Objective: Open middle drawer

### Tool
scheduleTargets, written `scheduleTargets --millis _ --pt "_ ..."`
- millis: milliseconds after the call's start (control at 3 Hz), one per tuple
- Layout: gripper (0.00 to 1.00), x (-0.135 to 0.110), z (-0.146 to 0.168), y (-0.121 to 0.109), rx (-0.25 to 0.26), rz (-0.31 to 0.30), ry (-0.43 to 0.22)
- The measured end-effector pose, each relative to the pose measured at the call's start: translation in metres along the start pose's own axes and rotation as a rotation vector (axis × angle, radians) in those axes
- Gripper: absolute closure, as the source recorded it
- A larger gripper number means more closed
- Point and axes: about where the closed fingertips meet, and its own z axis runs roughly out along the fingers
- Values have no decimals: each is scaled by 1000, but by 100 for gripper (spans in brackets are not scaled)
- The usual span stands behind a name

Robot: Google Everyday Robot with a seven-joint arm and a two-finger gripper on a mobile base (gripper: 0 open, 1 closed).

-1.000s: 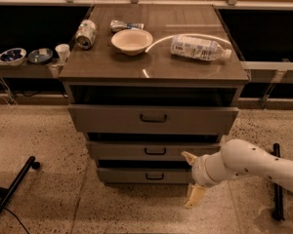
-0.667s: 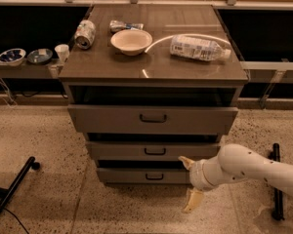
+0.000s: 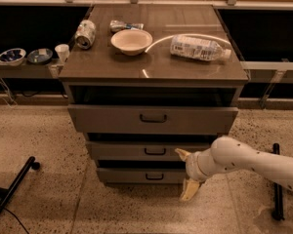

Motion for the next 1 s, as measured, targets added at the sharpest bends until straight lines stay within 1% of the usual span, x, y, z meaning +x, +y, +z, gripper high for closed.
scheduleTargets --millis 333,667,1000 --pt "0 18 14 -39 71 -47 53" --pt "0 44 39 -78 123 -77 161" --pt "0 54 54 -98 141 -73 202"
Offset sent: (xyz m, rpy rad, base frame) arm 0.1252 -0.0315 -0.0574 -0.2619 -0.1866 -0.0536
